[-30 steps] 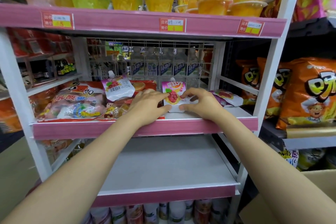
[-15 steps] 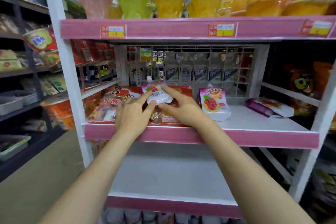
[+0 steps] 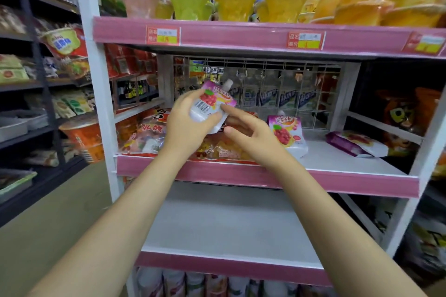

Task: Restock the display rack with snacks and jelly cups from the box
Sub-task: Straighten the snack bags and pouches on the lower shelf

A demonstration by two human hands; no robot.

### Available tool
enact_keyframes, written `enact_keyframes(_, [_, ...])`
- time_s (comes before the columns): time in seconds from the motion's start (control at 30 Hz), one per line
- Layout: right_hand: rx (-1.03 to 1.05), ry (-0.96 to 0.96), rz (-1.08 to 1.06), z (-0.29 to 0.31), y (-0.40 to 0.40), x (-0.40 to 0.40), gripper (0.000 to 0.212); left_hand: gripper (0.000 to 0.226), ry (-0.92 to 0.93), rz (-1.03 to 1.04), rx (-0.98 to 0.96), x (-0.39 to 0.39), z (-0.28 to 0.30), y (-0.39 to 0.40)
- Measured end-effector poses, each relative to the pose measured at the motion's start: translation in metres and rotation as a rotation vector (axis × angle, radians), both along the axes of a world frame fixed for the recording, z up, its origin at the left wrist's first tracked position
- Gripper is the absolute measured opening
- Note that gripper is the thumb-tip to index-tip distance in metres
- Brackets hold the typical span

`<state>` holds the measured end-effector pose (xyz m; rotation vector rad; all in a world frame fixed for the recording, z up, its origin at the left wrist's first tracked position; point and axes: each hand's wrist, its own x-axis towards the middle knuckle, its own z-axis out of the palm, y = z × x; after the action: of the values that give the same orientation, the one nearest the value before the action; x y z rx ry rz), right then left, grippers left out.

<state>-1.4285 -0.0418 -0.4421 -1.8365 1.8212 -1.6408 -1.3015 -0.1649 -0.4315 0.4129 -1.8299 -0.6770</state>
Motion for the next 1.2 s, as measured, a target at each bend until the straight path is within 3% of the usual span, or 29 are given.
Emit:
enact_keyframes(0.1, [-0.102, -0.194, 0.041, 0.001, 0.012, 0.004, 0.046, 0.056, 0.111, -0.147, 0.193, -0.001, 0.000, 0.010])
enact_keyframes(0.2, [-0.251, -0.627, -0.013, 0.005, 0.020, 0.005, 0.046, 0.056, 0.209, -0.373, 0.440, -0.008, -0.011, 0.024])
enact_keyframes(0.27, [-0.246, -0.760, -0.029, 0.007, 0.027, 0.000, 0.047, 0.057, 0.206, -0.433, 0.495, -0.016, -0.016, 0.032])
enact_keyframes(0.33, [-0.158, -0.829, 0.084, 0.008, 0.036, -0.005, 0.038, 0.062, 0.171, -0.481, 0.513, -0.022, -0.016, 0.037])
enact_keyframes(0.53, [-0.109, -0.845, 0.100, 0.008, 0.057, -0.023, 0.038, 0.085, -0.067, -0.482, 0.403, -0.035, -0.012, 0.050])
enact_keyframes(0.77, [-0.118, -0.707, 0.030, 0.012, 0.064, -0.029, 0.020, 0.104, -0.270, -0.351, 0.243, -0.039, 0.000, 0.066])
enact_keyframes(0.83, [-0.146, -0.689, 0.028, 0.012, 0.067, -0.032, 0.028, 0.083, -0.245, -0.379, 0.248, -0.039, 0.002, 0.070])
enact_keyframes(0.93, [-0.160, -0.594, -0.005, 0.004, 0.069, -0.035, 0.036, 0.017, -0.119, -0.484, 0.367, -0.044, 0.002, 0.079])
enact_keyframes(1.07, [-0.115, -0.753, 0.114, -0.006, 0.067, -0.033, 0.050, 0.026, 0.006, -0.623, 0.544, -0.052, 0.001, 0.088])
enact_keyframes(1.2, [-0.093, -0.743, 0.074, -0.004, 0.081, -0.043, 0.050, 0.028, -0.056, -0.523, 0.316, -0.052, 0.004, 0.093])
